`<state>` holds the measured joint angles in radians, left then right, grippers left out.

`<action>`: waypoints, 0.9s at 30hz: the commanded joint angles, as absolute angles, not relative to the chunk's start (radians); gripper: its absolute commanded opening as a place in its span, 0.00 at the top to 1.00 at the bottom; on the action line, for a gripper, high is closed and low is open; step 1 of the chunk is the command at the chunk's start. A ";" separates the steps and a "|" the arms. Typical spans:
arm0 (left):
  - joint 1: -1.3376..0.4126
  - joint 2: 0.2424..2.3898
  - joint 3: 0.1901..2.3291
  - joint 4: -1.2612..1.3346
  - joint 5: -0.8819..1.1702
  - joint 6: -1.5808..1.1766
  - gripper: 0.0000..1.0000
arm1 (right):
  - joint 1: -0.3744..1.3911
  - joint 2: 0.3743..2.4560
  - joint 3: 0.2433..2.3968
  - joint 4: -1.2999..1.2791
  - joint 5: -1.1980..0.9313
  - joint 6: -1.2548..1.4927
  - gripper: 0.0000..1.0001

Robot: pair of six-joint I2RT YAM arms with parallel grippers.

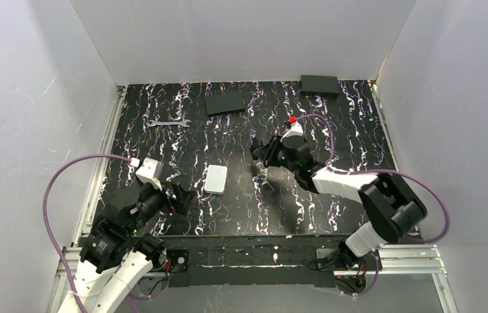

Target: Unlock with the key

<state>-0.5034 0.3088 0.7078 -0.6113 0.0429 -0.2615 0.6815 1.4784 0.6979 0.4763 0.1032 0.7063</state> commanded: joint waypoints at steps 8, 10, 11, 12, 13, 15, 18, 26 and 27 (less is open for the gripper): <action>-0.503 0.253 0.676 -0.643 -0.102 -0.282 0.02 | 0.644 1.847 0.935 0.874 0.007 0.936 0.99; -0.504 0.252 0.676 -0.643 -0.096 -0.280 0.02 | 0.643 1.895 0.967 0.881 -0.022 0.965 0.99; -0.502 0.253 0.675 -0.643 -0.099 -0.277 0.02 | 0.642 1.919 0.982 0.889 -0.035 0.977 0.99; -0.502 0.254 0.675 -0.644 -0.103 -0.276 0.02 | 0.641 1.939 0.994 0.898 -0.046 0.991 0.99; -0.503 0.256 0.676 -0.645 -0.106 -0.277 0.02 | 0.643 1.960 1.006 0.910 -0.057 1.002 0.99; -0.503 0.258 0.676 -0.649 -0.109 -0.277 0.02 | 0.643 1.997 1.034 0.925 -0.086 1.021 0.94; -0.502 0.255 0.676 -0.653 -0.115 -0.277 0.02 | 0.643 2.033 1.072 0.891 -0.119 1.027 0.85; -0.503 0.258 0.678 -0.653 -0.117 -0.274 0.02 | 0.641 2.034 1.080 0.839 -0.123 1.012 0.55; -0.502 0.258 0.678 -0.653 -0.119 -0.273 0.02 | 0.641 2.032 1.081 0.832 -0.124 1.008 0.52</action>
<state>-0.5034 0.2573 0.6804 -0.6456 -0.0952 -0.2867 0.6453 2.0674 1.0210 0.7498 -0.1055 0.9989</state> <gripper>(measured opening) 0.983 0.437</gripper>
